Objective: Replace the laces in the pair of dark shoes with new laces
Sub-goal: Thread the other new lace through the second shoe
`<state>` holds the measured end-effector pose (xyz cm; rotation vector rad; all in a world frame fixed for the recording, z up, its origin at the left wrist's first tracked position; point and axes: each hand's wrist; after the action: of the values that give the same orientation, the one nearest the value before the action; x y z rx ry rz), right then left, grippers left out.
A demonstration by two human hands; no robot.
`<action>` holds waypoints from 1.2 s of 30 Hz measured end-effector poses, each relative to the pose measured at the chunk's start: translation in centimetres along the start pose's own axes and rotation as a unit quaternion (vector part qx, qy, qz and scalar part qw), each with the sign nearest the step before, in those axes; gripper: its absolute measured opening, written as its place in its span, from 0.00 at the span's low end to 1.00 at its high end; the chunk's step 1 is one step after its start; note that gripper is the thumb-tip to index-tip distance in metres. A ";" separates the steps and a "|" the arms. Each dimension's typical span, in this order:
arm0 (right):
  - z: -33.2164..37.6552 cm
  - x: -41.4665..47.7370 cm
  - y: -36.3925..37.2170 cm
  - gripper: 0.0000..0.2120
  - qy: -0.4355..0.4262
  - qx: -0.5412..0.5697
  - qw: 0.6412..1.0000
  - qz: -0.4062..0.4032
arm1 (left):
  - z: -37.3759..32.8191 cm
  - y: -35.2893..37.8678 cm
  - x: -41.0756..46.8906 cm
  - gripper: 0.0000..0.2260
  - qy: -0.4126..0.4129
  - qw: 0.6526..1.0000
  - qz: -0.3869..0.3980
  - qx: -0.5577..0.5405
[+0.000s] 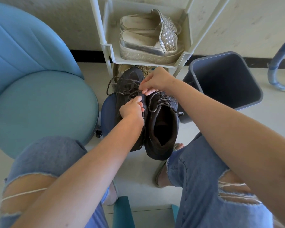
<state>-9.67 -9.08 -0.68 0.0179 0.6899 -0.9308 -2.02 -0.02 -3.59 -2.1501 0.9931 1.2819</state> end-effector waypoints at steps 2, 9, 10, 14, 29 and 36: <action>0.0 -0.2 0.0 0.02 0.006 -0.004 1.000 0.010 | 0.1 0.0 -0.1 0.19 0.003 1.000 -0.002 0.022; -0.1 -0.1 -0.1 0.06 0.023 0.024 0.999 0.017 | 0.0 0.2 -0.5 0.18 0.015 1.000 0.001 0.027; -0.3 0.0 -0.2 0.08 0.029 0.030 0.999 0.018 | 0.0 0.2 -0.5 0.18 0.013 1.000 0.002 0.025; -0.5 0.3 -0.2 0.09 0.028 0.019 0.999 0.015 | 0.1 0.2 -0.4 0.17 0.018 1.000 0.002 0.009; -0.2 0.0 -0.1 0.09 -0.008 -0.112 0.993 0.047 | 0.2 0.0 -0.7 0.18 0.018 0.999 -0.003 -0.044; -0.3 -0.3 -0.8 0.06 -0.111 -0.223 0.967 0.048 | 0.3 -1.3 -1.3 0.11 0.054 0.998 0.037 0.013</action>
<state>-10.54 -9.27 -0.55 -0.4431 0.6701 -0.6564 -1.61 1.50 -2.55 -2.2014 1.1357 1.1910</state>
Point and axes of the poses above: each hand's wrist, its own x-axis towards the middle knuckle, its own y-axis out of the palm, z = x × y, and after that the axes turned 5 degrees about x, right-handed
